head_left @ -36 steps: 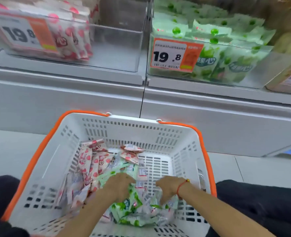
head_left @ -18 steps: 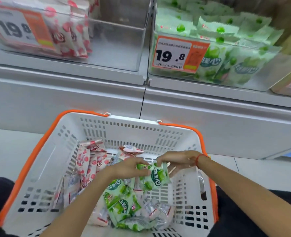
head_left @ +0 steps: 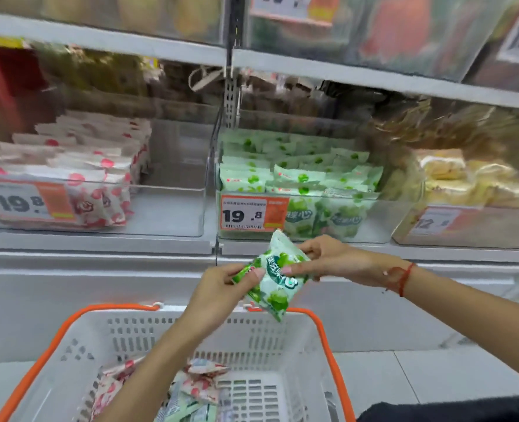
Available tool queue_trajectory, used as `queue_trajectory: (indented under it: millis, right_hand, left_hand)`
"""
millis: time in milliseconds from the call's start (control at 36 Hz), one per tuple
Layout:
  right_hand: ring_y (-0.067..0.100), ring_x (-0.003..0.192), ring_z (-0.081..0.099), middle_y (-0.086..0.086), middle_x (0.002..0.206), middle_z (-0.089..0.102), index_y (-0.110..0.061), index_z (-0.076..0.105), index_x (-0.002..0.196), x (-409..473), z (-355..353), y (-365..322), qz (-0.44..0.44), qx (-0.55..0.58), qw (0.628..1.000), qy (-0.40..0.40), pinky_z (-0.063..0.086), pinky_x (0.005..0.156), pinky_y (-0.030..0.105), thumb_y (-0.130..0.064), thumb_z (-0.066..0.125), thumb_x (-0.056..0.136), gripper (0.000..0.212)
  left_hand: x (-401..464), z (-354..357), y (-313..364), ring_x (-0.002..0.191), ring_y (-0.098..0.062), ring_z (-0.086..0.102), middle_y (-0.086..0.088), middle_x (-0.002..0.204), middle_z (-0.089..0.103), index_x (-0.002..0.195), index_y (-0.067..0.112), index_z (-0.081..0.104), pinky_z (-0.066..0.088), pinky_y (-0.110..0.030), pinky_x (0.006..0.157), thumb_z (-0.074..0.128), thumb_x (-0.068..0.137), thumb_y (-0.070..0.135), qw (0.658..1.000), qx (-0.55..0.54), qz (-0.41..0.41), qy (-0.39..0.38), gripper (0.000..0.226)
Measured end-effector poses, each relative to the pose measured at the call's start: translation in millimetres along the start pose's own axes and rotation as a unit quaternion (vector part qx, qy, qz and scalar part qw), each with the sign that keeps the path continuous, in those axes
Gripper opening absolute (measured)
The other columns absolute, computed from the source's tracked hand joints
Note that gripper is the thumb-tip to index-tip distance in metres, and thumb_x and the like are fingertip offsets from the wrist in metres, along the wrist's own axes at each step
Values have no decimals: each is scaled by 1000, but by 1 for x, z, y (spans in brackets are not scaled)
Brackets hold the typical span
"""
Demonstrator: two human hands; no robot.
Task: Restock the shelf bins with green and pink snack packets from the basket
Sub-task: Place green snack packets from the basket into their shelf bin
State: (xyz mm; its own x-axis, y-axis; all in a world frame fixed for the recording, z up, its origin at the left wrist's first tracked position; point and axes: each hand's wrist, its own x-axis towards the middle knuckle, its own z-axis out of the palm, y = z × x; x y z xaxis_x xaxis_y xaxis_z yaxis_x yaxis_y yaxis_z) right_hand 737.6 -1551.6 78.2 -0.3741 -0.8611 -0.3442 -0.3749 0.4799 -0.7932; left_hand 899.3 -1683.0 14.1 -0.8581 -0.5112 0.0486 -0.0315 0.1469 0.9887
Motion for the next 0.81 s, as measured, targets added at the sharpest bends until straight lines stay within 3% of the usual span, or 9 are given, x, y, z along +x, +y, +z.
queue_trajectory:
  millis: [83,167,278,333,472,556,639,695,806]
  right_hand:
    - [15,95,67,3,103,73,-12,70,110,-21,-28,-9,-22,3,999,38,50,82,27,-22,74,79,32]
    - [13,94,69,1,100,74,-10,70,106,-44,-61,-19,-43,2,994,100,54,83,25,-18,75,76,31]
    - [13,90,69,1,95,75,-11,73,102,-67,-110,-32,-35,-25,977,210,53,75,16,-23,76,76,29]
    - [8,77,64,-4,86,73,-16,75,95,-70,-136,-38,-10,-43,956,290,48,63,13,-32,79,73,27]
    - [11,56,47,2,60,57,-14,73,76,-62,-187,-54,18,-192,890,412,40,58,26,-31,81,72,20]
    - [16,49,36,-1,49,35,-12,44,52,-47,-193,-64,53,-385,829,403,26,49,28,-29,81,71,44]
    - [28,74,55,3,68,53,-11,51,66,-26,-189,-71,110,-457,805,362,40,61,30,-31,82,68,37]
    - [29,83,60,8,86,59,-8,55,81,-15,-186,-76,153,-454,817,320,46,66,30,-31,84,68,40]
    - [18,51,57,5,64,53,-9,46,63,-3,-190,-82,212,-381,872,222,47,46,22,-22,83,72,40]
  left_hand:
    - [12,11,24,75,6,65,21,77,72,84,34,70,48,-10,69,66,83,36,999,16,33,-14,4]
    - [26,16,48,87,7,63,25,89,70,93,36,69,49,-16,79,57,77,58,987,100,124,2,30]
    - [55,20,74,95,-6,58,20,98,67,99,35,66,35,-27,81,46,88,57,891,327,296,101,31]
    - [72,22,84,107,-13,53,15,110,64,110,33,62,28,-30,85,46,90,46,840,426,320,101,29]
    - [95,25,89,126,-10,40,15,133,51,134,33,47,25,-31,102,32,101,47,806,512,293,34,39]
    - [98,25,88,125,-5,39,19,133,49,134,36,45,21,-27,101,19,98,58,806,521,280,24,50]
    - [100,23,89,123,-2,37,22,132,47,133,40,43,20,-24,96,1,85,67,802,532,272,13,69]
    - [100,22,89,122,-2,38,22,131,47,133,41,42,22,-25,93,-4,81,68,801,534,268,8,75]
    - [101,22,91,122,-1,36,22,133,46,134,41,40,21,-24,93,10,92,67,806,533,257,-14,58]
